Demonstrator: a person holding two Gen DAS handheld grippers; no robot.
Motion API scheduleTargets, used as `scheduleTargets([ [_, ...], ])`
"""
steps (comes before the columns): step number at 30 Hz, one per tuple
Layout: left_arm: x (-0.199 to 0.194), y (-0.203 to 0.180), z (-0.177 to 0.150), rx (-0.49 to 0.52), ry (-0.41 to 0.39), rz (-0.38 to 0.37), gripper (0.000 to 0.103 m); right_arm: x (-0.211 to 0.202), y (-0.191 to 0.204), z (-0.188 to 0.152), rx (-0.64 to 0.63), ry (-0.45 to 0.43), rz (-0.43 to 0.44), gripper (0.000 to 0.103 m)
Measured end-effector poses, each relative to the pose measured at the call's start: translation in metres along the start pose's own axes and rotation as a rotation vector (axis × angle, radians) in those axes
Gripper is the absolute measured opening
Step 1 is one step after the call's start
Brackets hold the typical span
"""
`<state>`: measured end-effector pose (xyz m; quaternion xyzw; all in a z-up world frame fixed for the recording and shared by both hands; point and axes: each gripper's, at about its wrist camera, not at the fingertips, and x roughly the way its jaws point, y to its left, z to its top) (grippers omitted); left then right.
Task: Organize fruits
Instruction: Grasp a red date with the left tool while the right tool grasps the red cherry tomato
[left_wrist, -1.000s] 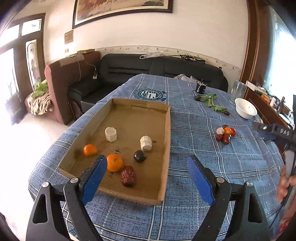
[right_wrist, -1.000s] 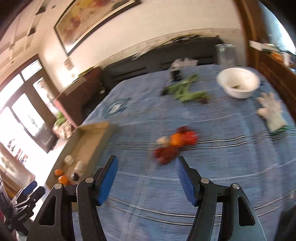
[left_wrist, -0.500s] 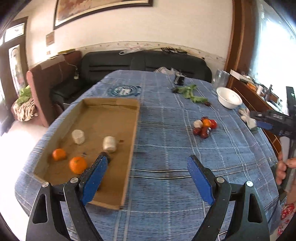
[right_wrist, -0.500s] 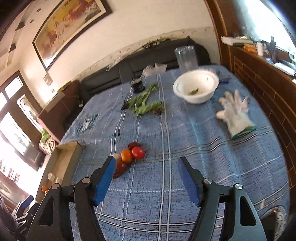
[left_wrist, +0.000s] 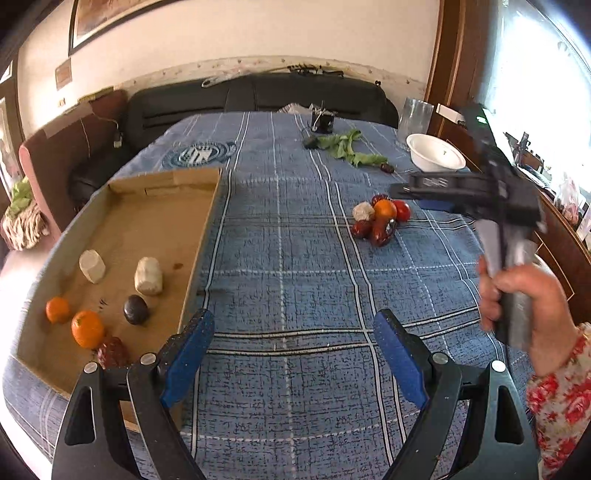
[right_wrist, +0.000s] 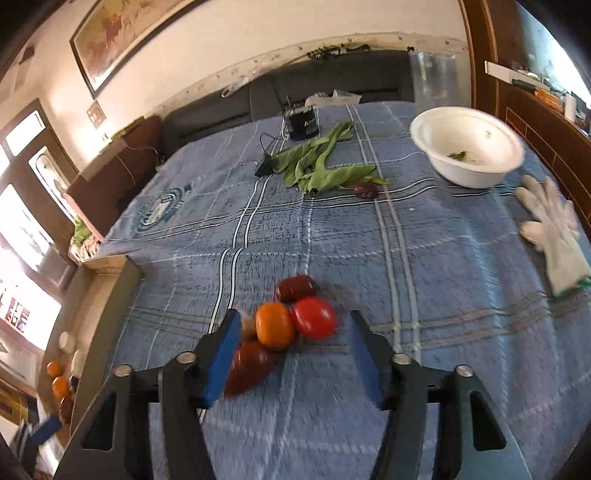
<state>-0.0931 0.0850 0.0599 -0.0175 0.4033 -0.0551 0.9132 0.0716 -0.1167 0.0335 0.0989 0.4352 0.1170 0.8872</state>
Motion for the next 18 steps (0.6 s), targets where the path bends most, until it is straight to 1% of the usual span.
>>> scheduleTargets([
  [1,0.002,0.002,0.0,-0.007,0.006,-0.002,0.088,0.007,0.002,0.002,-0.005,0.012,-0.014,0.058],
  [3,0.005,0.007,-0.002,-0.022,0.017,-0.006,0.088,0.012,0.01,0.003,-0.046,0.003,-0.073,0.058],
  [4,0.005,0.009,-0.002,-0.027,0.019,-0.006,0.088,0.009,0.015,0.002,-0.063,0.013,-0.054,0.059],
  [5,0.005,0.011,-0.003,-0.03,0.018,-0.005,0.088,0.008,0.016,0.0,-0.068,0.029,-0.024,0.059],
  [6,0.005,0.013,-0.003,-0.035,0.016,-0.003,0.088,0.006,0.017,-0.004,-0.07,0.061,0.031,0.059],
  [8,0.007,0.019,-0.004,-0.049,0.019,-0.006,0.088,0.003,0.019,-0.02,-0.068,0.162,0.193,0.059],
  [10,0.009,0.024,-0.004,-0.067,0.025,-0.02,0.088,-0.006,0.021,-0.033,-0.074,0.205,0.308,0.059],
  [11,0.01,0.025,-0.005,-0.073,0.028,-0.027,0.088,-0.013,0.02,-0.037,-0.078,0.198,0.328,0.059],
  [13,0.012,0.026,-0.005,-0.079,0.033,-0.033,0.088,-0.029,0.008,-0.04,-0.053,0.145,0.317,0.059],
  [14,0.013,0.026,-0.006,-0.08,0.037,-0.036,0.088,-0.034,0.003,-0.039,-0.038,0.117,0.293,0.059],
  [15,0.014,0.025,-0.006,-0.08,0.04,-0.041,0.088,-0.038,-0.005,-0.037,-0.026,0.081,0.238,0.059],
  [17,0.015,0.023,-0.006,-0.078,0.043,-0.054,0.088,-0.037,-0.013,-0.035,-0.007,0.062,0.187,0.06],
  [18,0.015,0.021,-0.007,-0.072,0.042,-0.059,0.088,-0.034,-0.015,-0.035,0.001,0.064,0.183,0.06],
])
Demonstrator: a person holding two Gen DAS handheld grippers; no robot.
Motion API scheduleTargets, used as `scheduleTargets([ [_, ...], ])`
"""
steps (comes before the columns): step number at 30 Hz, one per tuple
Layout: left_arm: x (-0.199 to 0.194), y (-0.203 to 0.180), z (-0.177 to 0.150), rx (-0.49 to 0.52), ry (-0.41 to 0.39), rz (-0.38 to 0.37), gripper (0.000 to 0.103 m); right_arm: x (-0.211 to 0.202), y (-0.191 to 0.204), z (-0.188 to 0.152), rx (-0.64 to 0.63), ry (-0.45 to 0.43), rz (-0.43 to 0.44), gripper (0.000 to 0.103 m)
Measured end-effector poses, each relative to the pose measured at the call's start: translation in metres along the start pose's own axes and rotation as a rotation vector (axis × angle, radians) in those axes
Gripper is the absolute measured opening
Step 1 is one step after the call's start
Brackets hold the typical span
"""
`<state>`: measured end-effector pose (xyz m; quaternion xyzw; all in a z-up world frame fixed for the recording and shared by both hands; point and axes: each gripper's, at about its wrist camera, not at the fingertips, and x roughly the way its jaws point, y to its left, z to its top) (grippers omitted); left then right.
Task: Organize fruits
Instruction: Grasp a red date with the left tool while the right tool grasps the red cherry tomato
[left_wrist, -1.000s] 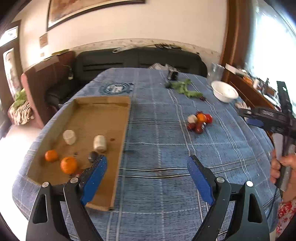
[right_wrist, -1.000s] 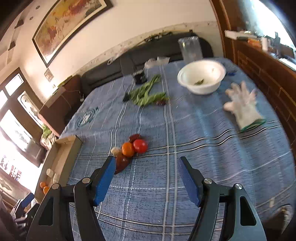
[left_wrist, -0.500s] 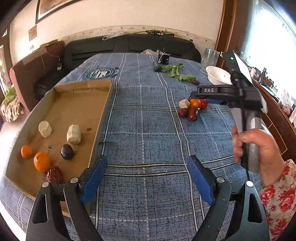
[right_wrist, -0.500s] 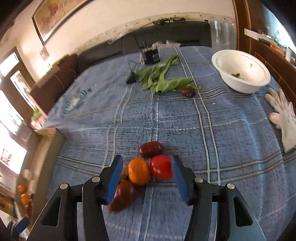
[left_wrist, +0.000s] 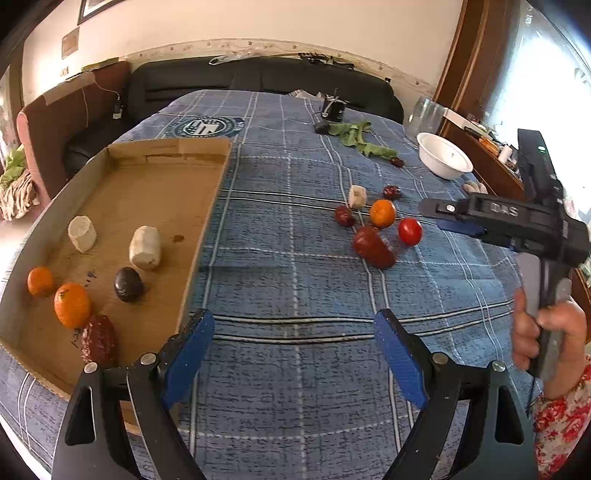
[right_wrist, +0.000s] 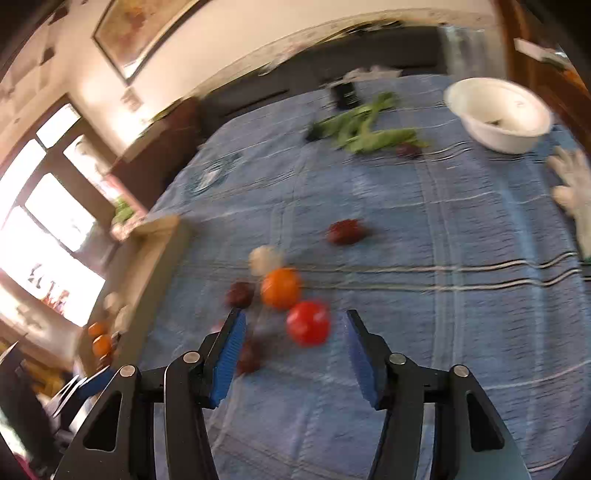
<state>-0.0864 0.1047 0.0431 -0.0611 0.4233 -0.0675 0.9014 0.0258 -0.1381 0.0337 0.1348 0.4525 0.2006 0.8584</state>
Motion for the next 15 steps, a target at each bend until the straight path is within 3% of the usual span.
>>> scheduleTargets([
  [10,0.014,-0.016,0.007,0.055,-0.001,0.007,0.087,0.03,0.016,-0.008,-0.076,0.004,-0.084,0.057],
  [12,0.02,-0.022,0.01,0.067,0.002,-0.004,0.087,0.034,0.017,-0.01,-0.083,0.003,-0.107,0.036],
  [15,0.031,-0.035,0.016,0.095,0.009,-0.029,0.087,0.031,0.007,-0.011,-0.043,0.001,-0.079,0.032],
])
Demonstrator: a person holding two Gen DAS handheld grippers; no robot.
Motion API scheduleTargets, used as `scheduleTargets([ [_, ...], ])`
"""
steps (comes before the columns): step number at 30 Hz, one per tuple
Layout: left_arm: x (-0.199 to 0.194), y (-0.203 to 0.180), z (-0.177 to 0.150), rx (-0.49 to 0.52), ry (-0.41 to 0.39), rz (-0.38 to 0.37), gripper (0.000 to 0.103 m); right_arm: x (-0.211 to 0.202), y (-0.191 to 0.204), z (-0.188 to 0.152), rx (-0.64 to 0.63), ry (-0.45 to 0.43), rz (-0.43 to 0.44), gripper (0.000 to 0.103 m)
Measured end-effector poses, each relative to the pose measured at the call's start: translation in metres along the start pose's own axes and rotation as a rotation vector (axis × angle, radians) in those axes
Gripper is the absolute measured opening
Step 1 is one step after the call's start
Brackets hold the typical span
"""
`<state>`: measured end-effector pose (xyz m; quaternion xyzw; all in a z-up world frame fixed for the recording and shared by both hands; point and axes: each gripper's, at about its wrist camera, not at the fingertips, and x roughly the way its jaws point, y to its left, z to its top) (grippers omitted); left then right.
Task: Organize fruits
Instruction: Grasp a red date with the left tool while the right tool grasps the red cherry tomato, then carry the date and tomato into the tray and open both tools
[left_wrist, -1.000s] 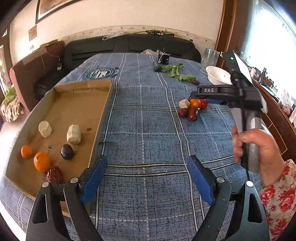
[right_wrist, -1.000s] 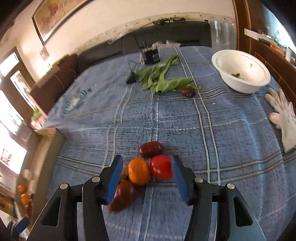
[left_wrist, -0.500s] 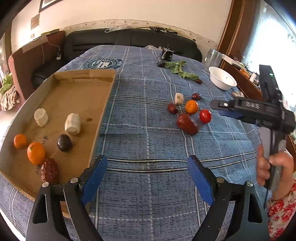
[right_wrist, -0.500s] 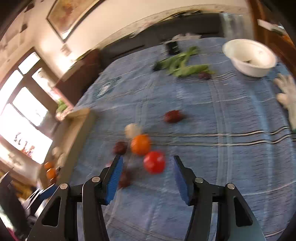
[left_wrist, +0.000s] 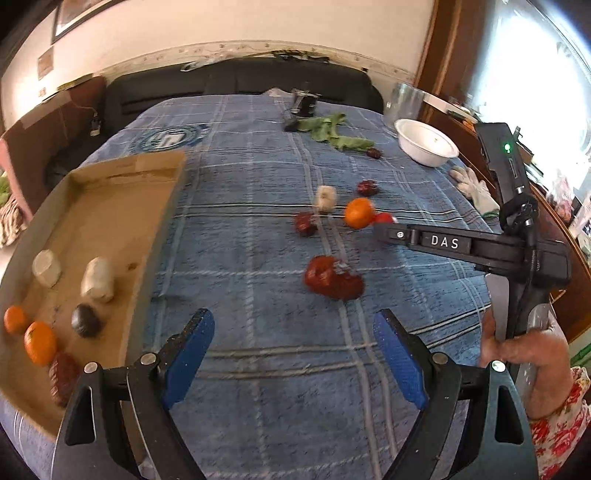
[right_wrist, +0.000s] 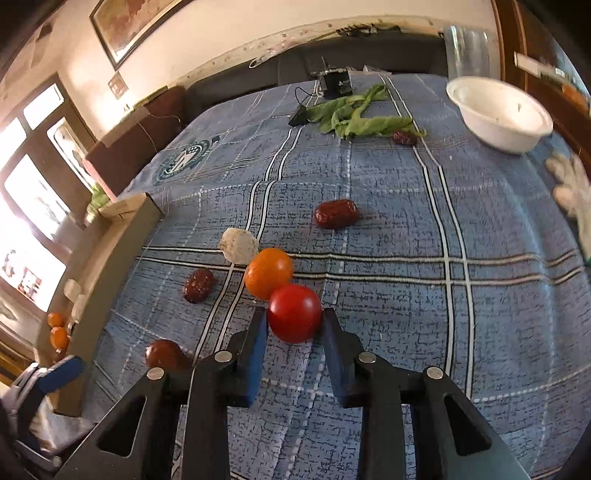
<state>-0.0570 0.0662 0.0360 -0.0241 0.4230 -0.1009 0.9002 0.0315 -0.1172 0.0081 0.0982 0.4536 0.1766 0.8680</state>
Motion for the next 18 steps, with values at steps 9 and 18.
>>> scheduleTargets([
  [9,0.05,-0.025,0.023,0.048,0.04,-0.018,0.07,-0.01,-0.013,-0.001,0.045,-0.02,0.033,0.032],
  [18,0.039,-0.022,0.014,0.03,0.024,-0.035,0.048,-0.021,-0.015,-0.001,0.057,-0.054,0.057,0.032],
])
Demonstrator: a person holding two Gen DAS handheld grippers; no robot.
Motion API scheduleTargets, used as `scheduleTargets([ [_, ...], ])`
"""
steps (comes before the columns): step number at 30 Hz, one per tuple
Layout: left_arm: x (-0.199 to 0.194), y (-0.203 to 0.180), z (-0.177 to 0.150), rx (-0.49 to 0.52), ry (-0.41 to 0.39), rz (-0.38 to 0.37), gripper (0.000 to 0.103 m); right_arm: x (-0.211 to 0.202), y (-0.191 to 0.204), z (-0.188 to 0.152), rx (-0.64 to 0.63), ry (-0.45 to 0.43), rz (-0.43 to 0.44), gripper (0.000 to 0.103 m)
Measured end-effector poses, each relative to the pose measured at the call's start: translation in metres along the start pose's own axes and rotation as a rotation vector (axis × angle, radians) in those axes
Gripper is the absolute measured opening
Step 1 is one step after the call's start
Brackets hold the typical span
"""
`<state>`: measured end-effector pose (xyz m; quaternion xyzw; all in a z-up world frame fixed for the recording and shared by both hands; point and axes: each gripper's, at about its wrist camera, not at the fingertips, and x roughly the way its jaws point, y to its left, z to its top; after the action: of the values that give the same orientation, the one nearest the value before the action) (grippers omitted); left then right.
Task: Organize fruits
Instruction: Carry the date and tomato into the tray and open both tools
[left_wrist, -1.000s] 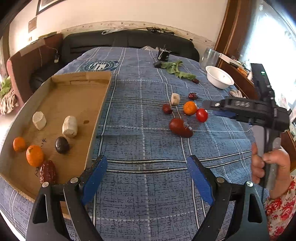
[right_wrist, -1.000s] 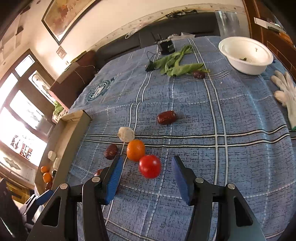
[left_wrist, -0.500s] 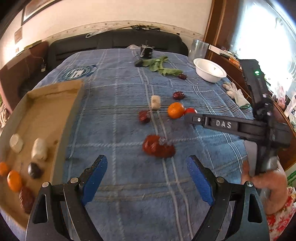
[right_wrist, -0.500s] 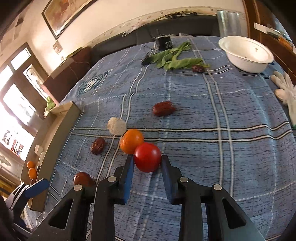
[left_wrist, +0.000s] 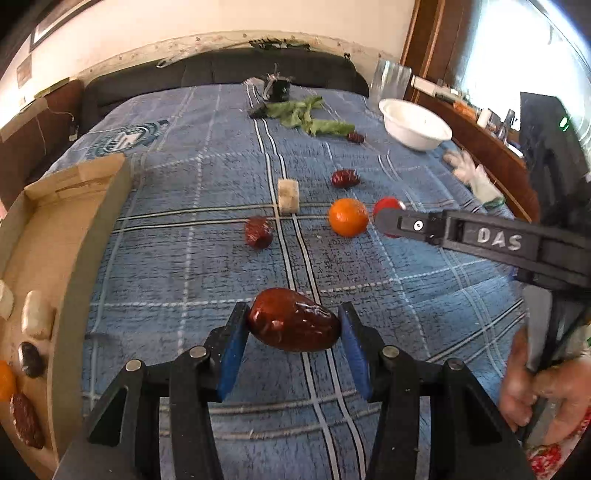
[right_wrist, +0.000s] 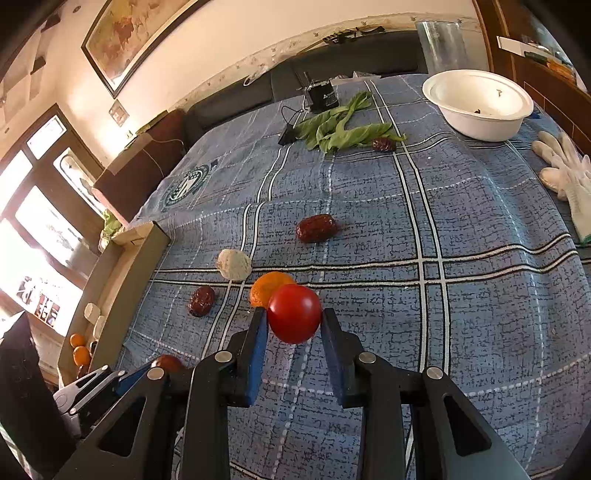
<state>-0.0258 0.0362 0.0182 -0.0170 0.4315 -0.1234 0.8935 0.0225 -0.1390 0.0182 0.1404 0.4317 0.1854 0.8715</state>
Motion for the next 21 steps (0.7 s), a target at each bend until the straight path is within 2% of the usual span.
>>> scheduleTargets([
  [3,-0.023,0.012,-0.001,-0.04,-0.031,-0.023,0.048,-0.003,0.005,-0.002,-0.011,-0.017,0.017,0.032],
  [7,-0.067,0.05,-0.002,-0.117,-0.079,-0.043,0.048,-0.006,0.02,-0.007,-0.034,-0.031,0.034,0.032],
  [10,-0.097,0.088,0.001,-0.15,-0.112,0.022,0.048,-0.01,0.04,-0.009,-0.057,-0.037,0.049,0.032],
  [14,-0.118,0.145,0.009,-0.208,-0.121,0.134,0.048,-0.011,0.081,-0.01,-0.085,-0.012,0.139,0.032],
  [19,-0.11,0.209,0.022,-0.291,-0.074,0.194,0.048,0.009,0.156,-0.01,-0.191,0.046,0.208,0.033],
  [21,-0.101,0.227,0.025,-0.323,-0.055,0.188,0.049,0.019,0.178,-0.013,-0.229,0.067,0.219,0.033],
])
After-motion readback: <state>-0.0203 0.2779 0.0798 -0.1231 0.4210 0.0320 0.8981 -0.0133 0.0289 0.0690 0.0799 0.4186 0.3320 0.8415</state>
